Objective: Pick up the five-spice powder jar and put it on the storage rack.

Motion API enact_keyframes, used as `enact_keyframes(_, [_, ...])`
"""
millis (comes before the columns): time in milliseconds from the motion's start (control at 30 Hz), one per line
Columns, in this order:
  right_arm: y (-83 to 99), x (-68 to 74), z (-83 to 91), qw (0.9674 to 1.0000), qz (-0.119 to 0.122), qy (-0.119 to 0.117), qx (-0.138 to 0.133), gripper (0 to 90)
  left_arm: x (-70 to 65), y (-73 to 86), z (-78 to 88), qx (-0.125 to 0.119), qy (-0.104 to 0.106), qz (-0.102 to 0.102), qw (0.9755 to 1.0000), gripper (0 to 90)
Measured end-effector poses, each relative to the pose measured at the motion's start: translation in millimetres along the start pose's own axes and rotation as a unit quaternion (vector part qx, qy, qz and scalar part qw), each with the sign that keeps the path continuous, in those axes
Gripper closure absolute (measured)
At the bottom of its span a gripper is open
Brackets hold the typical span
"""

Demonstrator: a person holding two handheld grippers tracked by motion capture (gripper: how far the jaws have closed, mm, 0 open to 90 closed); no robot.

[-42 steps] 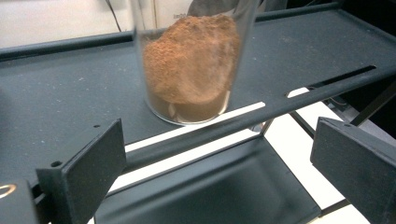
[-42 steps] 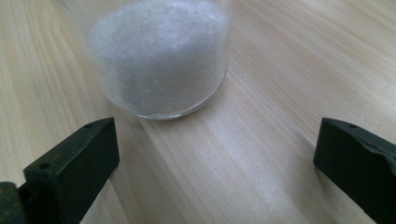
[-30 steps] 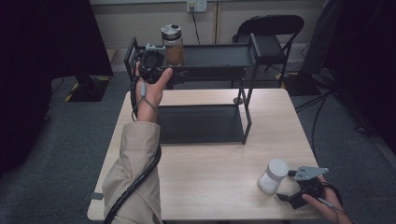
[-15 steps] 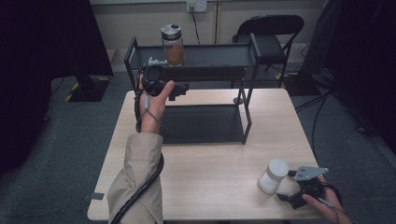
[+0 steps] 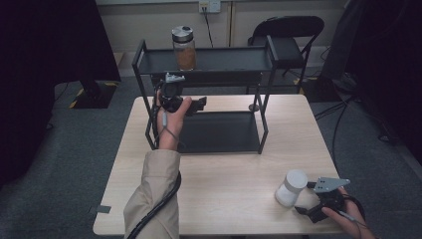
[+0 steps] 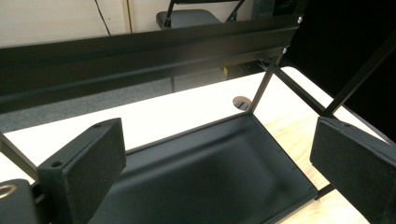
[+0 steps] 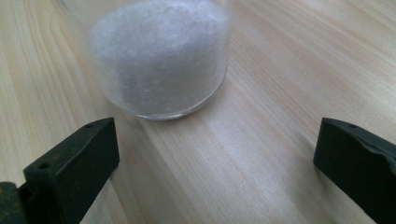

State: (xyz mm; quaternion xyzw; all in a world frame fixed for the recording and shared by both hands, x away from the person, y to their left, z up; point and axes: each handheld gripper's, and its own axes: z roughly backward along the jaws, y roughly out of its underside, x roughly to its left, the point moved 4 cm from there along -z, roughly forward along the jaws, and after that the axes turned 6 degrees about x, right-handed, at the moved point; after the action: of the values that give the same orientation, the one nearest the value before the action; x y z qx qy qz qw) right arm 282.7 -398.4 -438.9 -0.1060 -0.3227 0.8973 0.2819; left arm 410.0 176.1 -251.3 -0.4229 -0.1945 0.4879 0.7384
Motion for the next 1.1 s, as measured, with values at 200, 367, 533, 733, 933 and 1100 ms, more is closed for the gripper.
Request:
enact_keyframes(200, [0.0,0.1,0.0,1.0000,0.000,0.000,0.000,0.0,1.4,13.9,-9.7,0.000,0.000,0.008,1.0000,2.9])
enact_keyframes(367, [0.1,0.0,0.0,1.0000,0.000,0.000,0.000,0.0,2.7,25.0,-17.7,0.002,0.003,0.012,0.9999,2.9])
enact_keyframes(533, [0.1,0.0,0.0,1.0000,0.000,0.000,0.000,0.0,3.6,34.0,-25.6,0.014,0.002,0.015,0.9998,2.9])
enact_keyframes(733, [0.1,-0.1,0.0,1.0000,0.000,0.000,0.000,0.0,2.3,43.7,-32.5,0.022,0.003,0.014,0.9997,2.9])
enact_keyframes(933, [0.1,-0.1,0.0,1.0000,0.001,0.000,0.000,0.0,2.6,53.2,-36.7,0.029,0.008,0.010,0.9995,2.9])
enact_keyframes(1100, [0.1,-0.1,0.0,1.0000,0.001,0.000,0.000,0.0,3.2,62.3,-38.1,0.030,0.006,0.009,0.9995,2.9])
